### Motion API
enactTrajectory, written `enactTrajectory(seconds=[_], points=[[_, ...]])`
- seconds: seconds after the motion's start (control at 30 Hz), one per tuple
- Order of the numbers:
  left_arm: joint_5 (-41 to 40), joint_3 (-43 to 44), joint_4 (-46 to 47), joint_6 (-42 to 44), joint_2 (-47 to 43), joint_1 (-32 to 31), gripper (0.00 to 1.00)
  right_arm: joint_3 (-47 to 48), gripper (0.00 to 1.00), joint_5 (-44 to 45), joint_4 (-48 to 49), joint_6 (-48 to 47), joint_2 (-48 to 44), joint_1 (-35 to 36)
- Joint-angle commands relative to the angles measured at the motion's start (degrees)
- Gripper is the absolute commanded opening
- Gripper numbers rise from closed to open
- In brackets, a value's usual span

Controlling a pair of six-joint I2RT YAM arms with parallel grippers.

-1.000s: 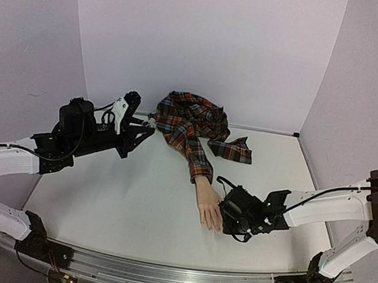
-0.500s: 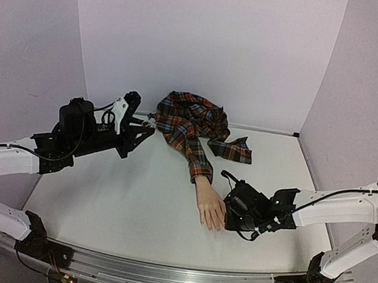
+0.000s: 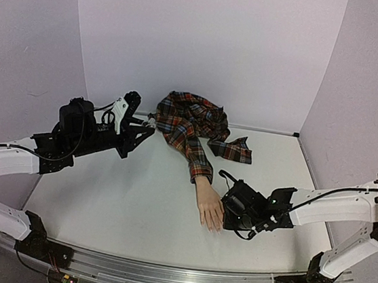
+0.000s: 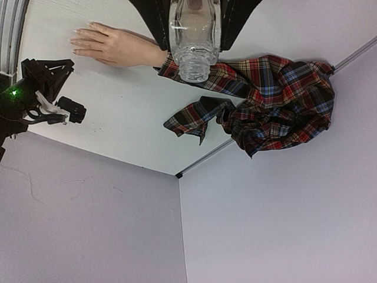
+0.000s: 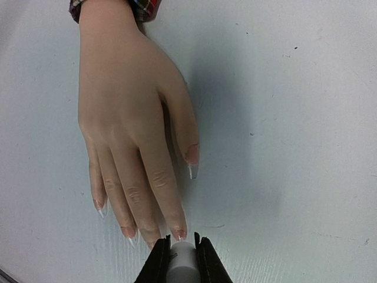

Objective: Paint the nails

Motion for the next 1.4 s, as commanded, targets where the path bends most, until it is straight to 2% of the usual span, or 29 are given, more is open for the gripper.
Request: enactTrajectory(seconds=[0.0, 1.37], points=[[0.7, 0.2, 2.3, -0.3, -1.1, 0.3, 0.00, 2.4, 0.00, 2.0, -0.1, 0.6, 1.5, -0.3], [1.2, 0.4, 2.4, -0.5, -0.6, 0.3, 0.00, -1.0, 0.00, 0.6, -0.5, 2.0, -0.3, -0.3]])
